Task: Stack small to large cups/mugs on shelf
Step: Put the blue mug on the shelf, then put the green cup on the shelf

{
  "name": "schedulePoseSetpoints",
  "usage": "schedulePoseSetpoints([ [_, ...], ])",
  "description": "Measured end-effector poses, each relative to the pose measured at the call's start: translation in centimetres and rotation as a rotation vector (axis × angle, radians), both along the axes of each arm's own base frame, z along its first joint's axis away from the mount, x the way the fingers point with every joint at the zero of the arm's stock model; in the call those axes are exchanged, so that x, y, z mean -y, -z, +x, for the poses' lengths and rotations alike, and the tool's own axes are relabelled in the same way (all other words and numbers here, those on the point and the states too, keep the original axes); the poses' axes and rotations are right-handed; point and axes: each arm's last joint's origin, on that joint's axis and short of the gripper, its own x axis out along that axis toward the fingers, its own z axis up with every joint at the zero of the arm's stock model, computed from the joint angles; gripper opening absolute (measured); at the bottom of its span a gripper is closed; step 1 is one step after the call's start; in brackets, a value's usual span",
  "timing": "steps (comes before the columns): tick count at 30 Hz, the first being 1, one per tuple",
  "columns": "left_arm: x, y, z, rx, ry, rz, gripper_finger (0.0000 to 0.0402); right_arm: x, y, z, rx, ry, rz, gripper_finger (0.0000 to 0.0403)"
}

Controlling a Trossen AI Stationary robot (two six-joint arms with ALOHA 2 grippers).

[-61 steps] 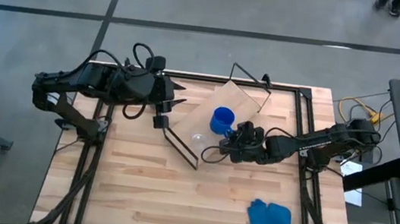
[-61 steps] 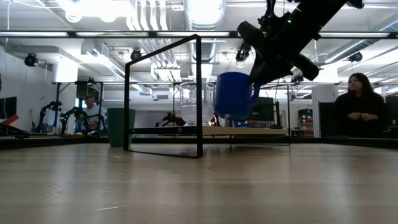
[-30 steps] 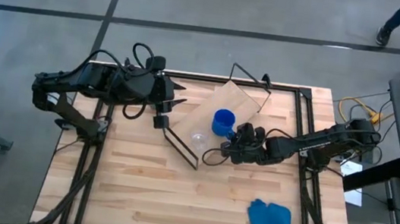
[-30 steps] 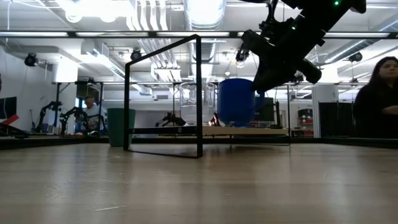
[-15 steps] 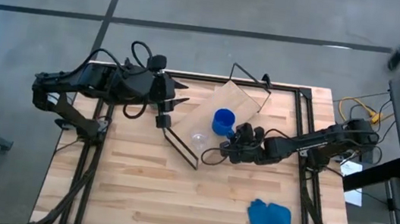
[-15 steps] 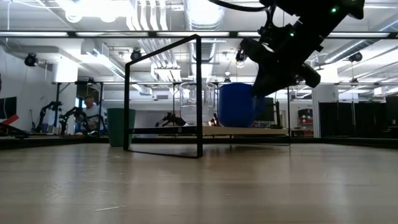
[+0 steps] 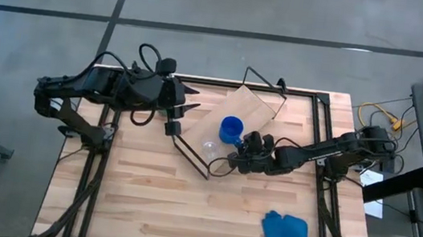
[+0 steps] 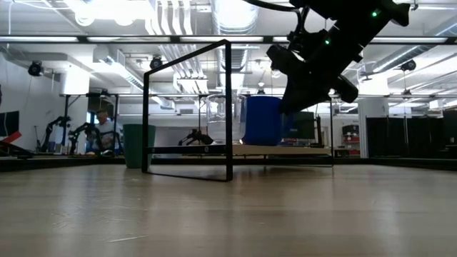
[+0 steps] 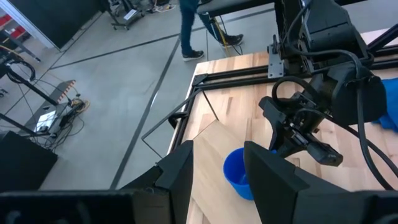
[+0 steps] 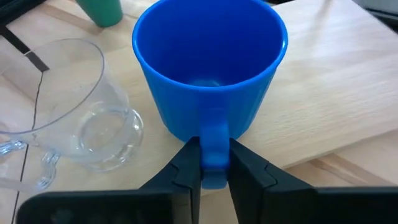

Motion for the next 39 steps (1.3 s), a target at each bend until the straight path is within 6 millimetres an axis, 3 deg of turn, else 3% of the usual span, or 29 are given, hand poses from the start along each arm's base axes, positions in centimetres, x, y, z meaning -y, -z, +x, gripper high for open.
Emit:
schedulePoseSetpoints([
  [10, 0.0, 0.1, 0.0, -0.002, 0.0, 0.0, 0.0128, 0.2, 0.0, 0.0, -0.004, -0.005, 0.021, 0.0095],
  [21, 0.0, 0.1, 0.0, -0.002, 0.0, 0.001, 0.0128, 0.2, -0.9, -0.2, 0.031, -0.014, 0.045, 0.0104],
  [31, 0.0, 0.1, 0.0, 0.001, -0.007, -0.005, 0.0128, 0.6, -6.1, -2.5, 0.19, -0.054, 0.045, 0.0097],
  [39, -0.5, 0.9, -0.6, -0.021, -0.2, -0.097, 0.0128, 1.2, -11.0, -6.0, 0.385, -0.088, 0.101, 0.0093],
])
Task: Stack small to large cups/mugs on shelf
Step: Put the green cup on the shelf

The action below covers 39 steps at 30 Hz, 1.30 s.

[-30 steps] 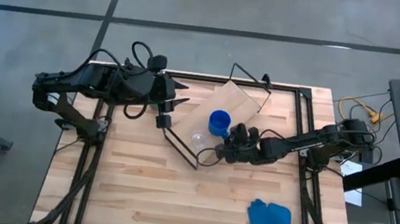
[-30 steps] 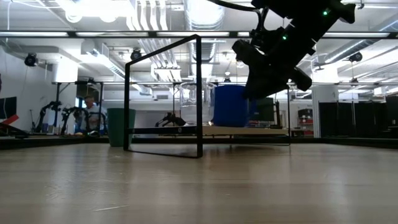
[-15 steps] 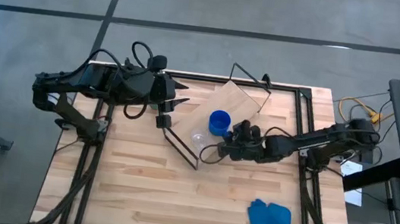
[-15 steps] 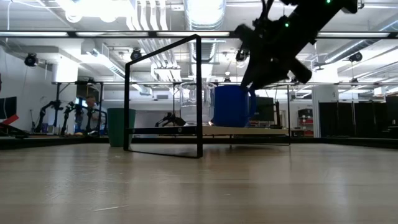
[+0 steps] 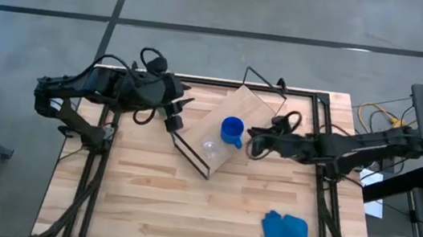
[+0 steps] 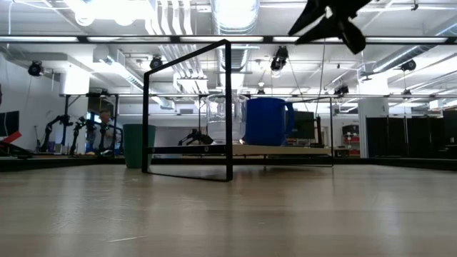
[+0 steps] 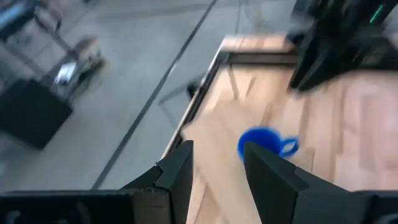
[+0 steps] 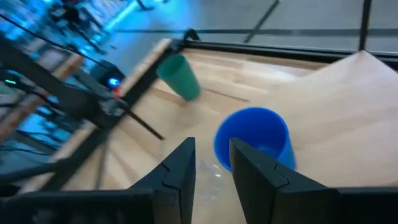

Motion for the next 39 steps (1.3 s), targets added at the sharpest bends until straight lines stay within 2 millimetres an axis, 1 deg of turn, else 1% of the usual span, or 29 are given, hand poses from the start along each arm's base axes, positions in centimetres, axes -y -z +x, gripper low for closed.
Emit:
schedulePoseSetpoints([
  [5, -1.5, 1.5, -1.2, -0.118, -0.157, -0.102, 0.0128, 0.3, -1.8, -1.7, 0.079, -0.015, 0.016, 0.0089],
  [10, -3.9, 2.7, -2.7, -0.214, -0.339, -0.22, 0.0128, 0.5, -2.7, -2.7, 0.119, -0.019, 0.019, 0.0084],
  [15, -5.9, 2.9, -3.2, -0.224, -0.394, -0.285, 0.0128, 0.5, -2.8, -2.8, 0.119, -0.028, 0.01, 0.0086],
  [21, -8.0, 3.0, -3.7, -0.245, -0.393, -0.358, 0.0128, 0.3, -2.5, -2.5, 0.098, -0.075, 0.021, 0.0082],
  [28, -11.0, 3.5, -4.3, -0.225, -0.414, -0.526, 0.0128, 0.3, -2.4, -2.4, 0.091, -0.079, 0.02, 0.0086],
  [31, -12.4, 4.0, -4.3, -0.24, -0.439, -0.547, 0.0128, 0.3, -2.4, -2.4, 0.091, -0.079, 0.019, 0.0086],
  [34, -13.7, 4.6, -3.8, -0.272, -0.46, -0.55, 0.0128, 0.3, -2.5, -2.4, 0.092, -0.079, 0.019, 0.0083],
  [39, -15.7, 6.4, -2.4, -0.334, -0.494, -0.596, 0.0128, 0.3, -2.5, -2.4, 0.091, -0.079, 0.019, 0.0084],
])
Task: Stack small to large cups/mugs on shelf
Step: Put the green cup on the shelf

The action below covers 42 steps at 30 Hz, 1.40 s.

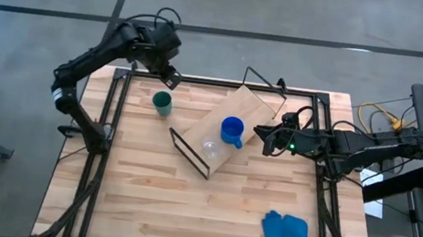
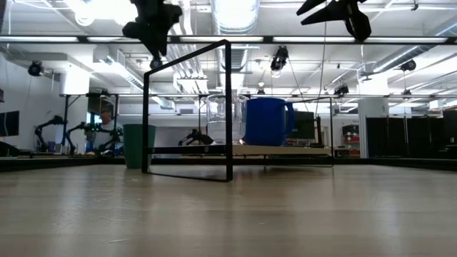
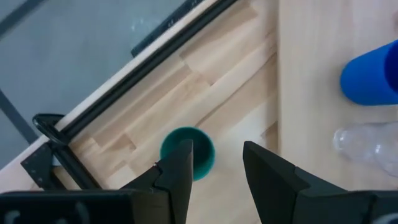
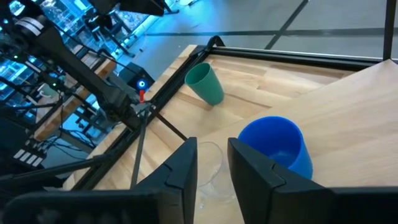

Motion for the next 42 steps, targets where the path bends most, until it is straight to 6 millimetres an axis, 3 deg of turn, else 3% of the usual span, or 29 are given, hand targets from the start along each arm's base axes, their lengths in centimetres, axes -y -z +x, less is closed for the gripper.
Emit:
schedulePoseSetpoints([
  [8, -1.9, 3.3, 2.8, -0.117, 0.014, -0.076, 0.0128, 0.0, 0.0, 0.0, -0.004, 0.0, -0.001, 0.0081],
  [15, -2.7, 5.9, 3.8, -0.245, -0.065, -0.162, 0.0128, 0.0, 0.1, 0.0, -0.006, 0.0, -0.001, 0.0082],
  [23, -2.4, 8.9, 3.7, -0.322, -0.063, -0.205, 0.0128, 0.0, 0.1, 0.0, -0.013, -0.005, -0.014, 0.0078],
  [31, -1.5, 11.6, 2.7, -0.197, -0.045, -0.212, 0.0128, 0.0, 0.1, 0.0, -0.015, -0.005, -0.017, 0.0081],
  [42, -0.4, 15.0, 1.1, -0.203, -0.068, -0.224, 0.0128, 0.0, 0.1, -0.1, -0.022, -0.005, -0.019, 0.0082],
])
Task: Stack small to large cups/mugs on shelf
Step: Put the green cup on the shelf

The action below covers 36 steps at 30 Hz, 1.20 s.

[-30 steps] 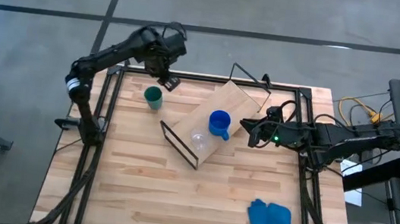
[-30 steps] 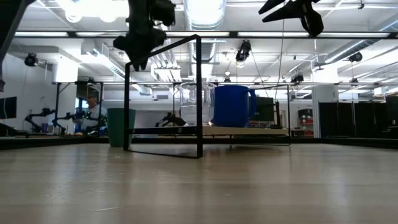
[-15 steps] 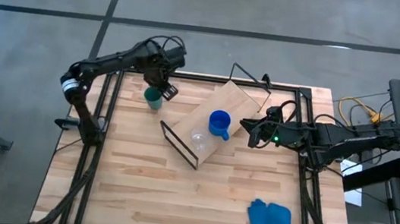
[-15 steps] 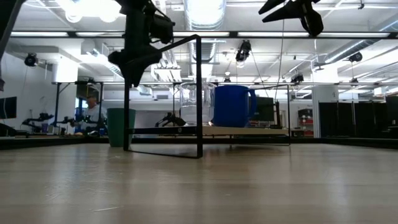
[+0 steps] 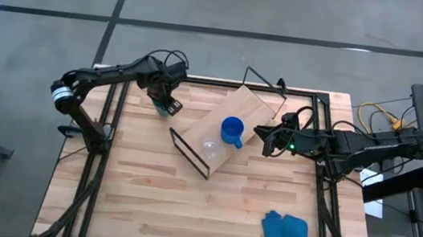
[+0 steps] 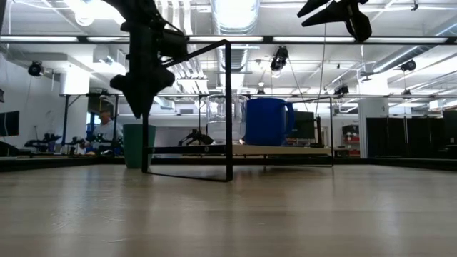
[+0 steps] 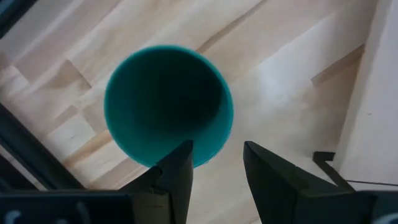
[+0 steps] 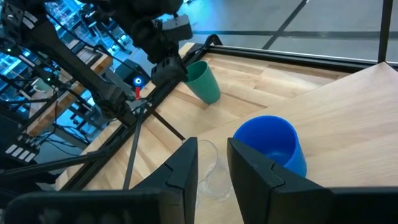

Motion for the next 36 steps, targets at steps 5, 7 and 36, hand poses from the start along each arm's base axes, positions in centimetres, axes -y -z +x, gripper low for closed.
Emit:
schedulePoseSetpoints([
  [5, -0.1, 1.0, 0.1, 0.016, 0.007, 0.012, 0.0128, 0.0, 0.0, 0.0, 0.0, 0.0, 0.001, 0.0078],
  [7, -0.1, 1.3, 0.2, 0.024, 0.008, 0.017, 0.0128, 0.0, 0.0, 0.0, 0.0, 0.001, 0.001, 0.0077],
  [36, 0.0, 3.1, -0.1, 0.019, 0.007, 0.011, 0.0127, 0.0, 0.1, 0.0, -0.006, 0.002, 0.001, 0.0084],
])
